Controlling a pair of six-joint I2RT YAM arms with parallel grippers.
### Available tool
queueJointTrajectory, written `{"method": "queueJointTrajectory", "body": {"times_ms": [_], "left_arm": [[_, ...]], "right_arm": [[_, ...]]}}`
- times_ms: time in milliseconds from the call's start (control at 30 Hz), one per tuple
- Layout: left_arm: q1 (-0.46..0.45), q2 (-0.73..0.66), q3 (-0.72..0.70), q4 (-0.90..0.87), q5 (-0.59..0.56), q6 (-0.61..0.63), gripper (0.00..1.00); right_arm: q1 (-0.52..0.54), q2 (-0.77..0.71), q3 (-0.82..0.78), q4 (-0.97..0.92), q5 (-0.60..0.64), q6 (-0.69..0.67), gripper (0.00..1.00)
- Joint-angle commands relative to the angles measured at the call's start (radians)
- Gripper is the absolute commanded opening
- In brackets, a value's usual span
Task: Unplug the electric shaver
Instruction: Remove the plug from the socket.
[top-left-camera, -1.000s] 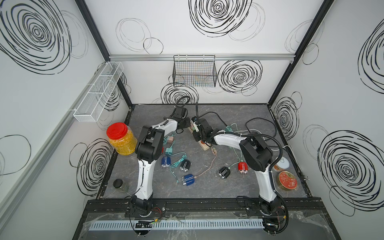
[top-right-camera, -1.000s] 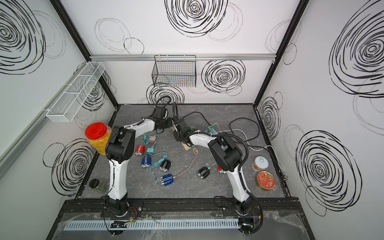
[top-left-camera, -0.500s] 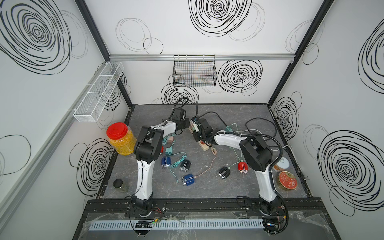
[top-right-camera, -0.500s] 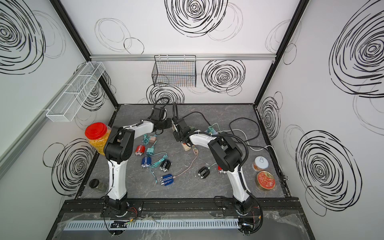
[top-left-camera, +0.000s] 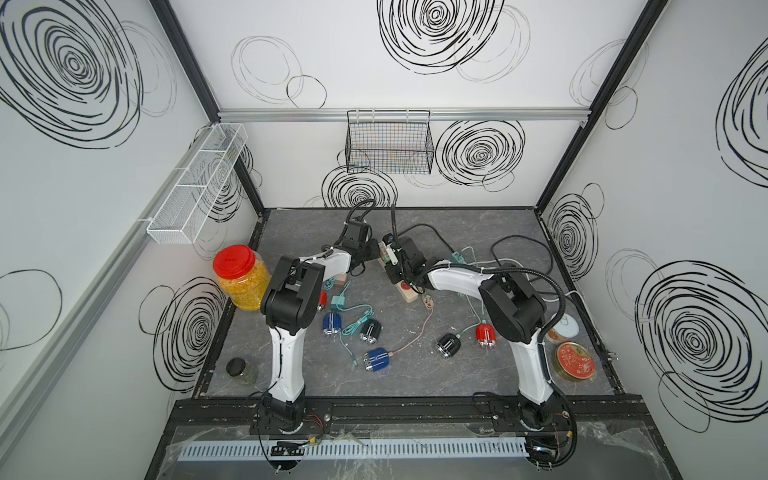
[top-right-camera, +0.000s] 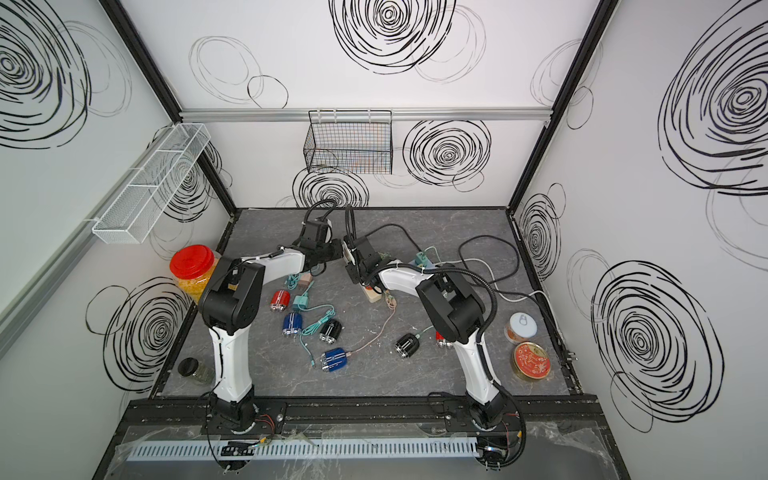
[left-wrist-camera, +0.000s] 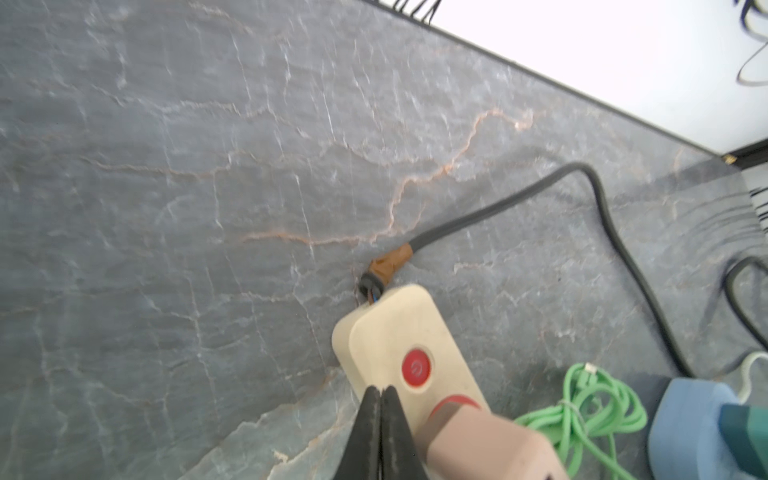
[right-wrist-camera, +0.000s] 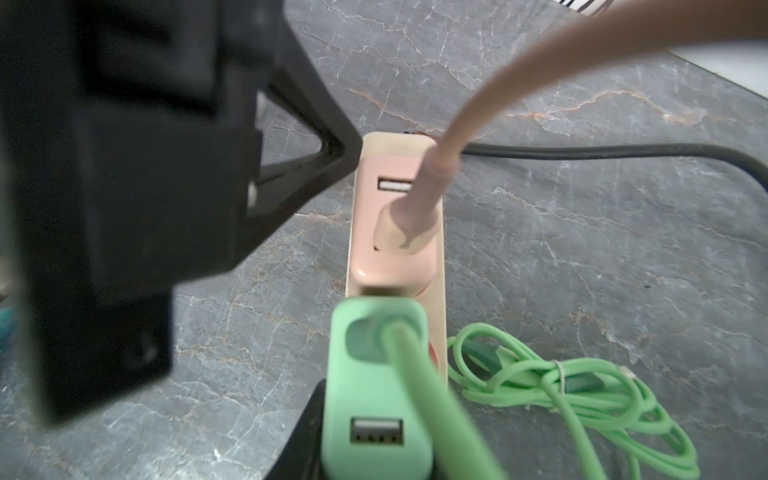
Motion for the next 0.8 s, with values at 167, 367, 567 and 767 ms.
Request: {"method": "queueJointTrajectory", "body": {"times_ms": [167, 367, 567, 767], "left_arm": [[0.002, 0.070, 0.096, 0.009, 0.079, -0.016, 0.06], [-0.029, 0.089, 0.082, -0.057, 0.044, 0.007, 0.04], [-0.058, 0.176, 0.134, -0.236, -0.004, 0.038, 0.00], [-0.071, 0.153, 0.040, -0.258, -0.040, 0.026, 0.00]], "right_arm": [[0.012, -0.033, -0.007, 0.011, -0.062, -0.020, 0.12], [0.009, -0.035, 0.006, 0.005, -0.064, -0.025, 0.12], [0.002, -0.040, 0.004, 0.030, -0.085, -0.014, 0.12], [-0.049, -0.095, -0.096, 0.214, -0.121, 0.119, 0.11]]}}
